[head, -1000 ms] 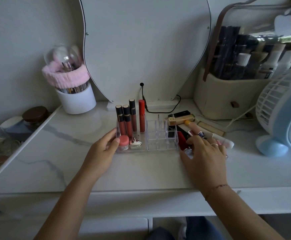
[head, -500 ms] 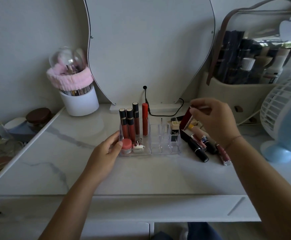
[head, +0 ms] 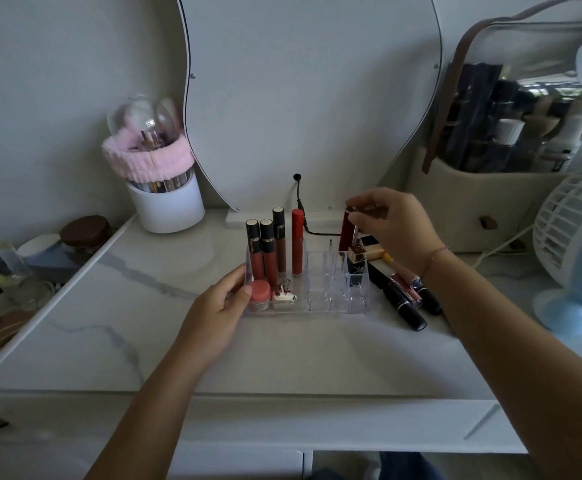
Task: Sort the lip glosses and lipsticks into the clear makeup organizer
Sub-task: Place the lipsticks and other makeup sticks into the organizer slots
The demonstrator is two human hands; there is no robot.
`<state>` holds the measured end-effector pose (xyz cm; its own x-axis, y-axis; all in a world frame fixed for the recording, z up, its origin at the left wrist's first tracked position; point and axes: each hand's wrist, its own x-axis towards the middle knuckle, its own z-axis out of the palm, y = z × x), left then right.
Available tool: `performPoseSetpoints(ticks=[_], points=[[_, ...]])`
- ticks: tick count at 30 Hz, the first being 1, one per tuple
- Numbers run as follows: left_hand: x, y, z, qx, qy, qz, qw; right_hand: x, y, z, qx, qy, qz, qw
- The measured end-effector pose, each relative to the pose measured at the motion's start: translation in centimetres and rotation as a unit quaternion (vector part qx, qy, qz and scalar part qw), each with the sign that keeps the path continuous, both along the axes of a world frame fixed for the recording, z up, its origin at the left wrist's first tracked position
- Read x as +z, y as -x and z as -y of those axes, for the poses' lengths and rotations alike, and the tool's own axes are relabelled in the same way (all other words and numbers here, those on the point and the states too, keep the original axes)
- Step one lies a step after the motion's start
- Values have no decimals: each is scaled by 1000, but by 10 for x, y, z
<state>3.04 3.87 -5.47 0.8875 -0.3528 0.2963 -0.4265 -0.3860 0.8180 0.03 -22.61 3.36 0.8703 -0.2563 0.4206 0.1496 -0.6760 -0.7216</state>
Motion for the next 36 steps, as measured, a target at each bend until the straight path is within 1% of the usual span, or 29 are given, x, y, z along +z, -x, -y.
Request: performPoseSetpoints(ticks=[5,15,19,23,29,31,33,36], points=[[1,1,1,-6,7,2,1000,-14,3,0,11,3,-35,999],[-1,1,0,-2,15,-11,1000,-20,8,2,26,-1,-53,998],[-2,0,1,0,13,-12,1000,-19,10,2,11,-6,-44,999],[-3,-1,0,2,13,-14,1000,-17,17,3,5,-48,-46,998],[-5,-2,0,8,15,-13,1000,-20,51,14,-59,-55,-39,996],[-6,-3,0,4,13,-5,1000,-28,70,16,-91,-25,-42,995],[-7,-4,-1,1,9,-1,1000,-39,87,15,-141,55,-51,987],[-10,-6,-1,2,16,-3,1000,-55,104,7,-200,170,-81,962]])
